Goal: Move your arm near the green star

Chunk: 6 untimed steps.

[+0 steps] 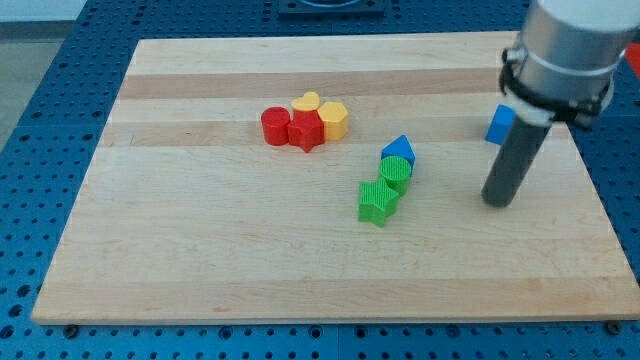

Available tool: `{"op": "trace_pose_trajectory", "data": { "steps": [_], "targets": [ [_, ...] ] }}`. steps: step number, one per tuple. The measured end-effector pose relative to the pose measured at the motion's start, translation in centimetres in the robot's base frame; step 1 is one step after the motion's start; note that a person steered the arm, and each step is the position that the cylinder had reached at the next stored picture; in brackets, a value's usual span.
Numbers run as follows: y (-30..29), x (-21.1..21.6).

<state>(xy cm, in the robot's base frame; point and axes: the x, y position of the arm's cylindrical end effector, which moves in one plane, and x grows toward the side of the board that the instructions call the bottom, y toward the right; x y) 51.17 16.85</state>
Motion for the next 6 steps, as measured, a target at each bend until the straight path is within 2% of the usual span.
{"op": "trace_pose_trajectory", "data": {
  "steps": [1,2,4,6],
  "targets": [
    [-4.8,3.3],
    [-10.5,4.9],
    [-18.2,3.7],
    [-15.9,0.1]
  ]
}}
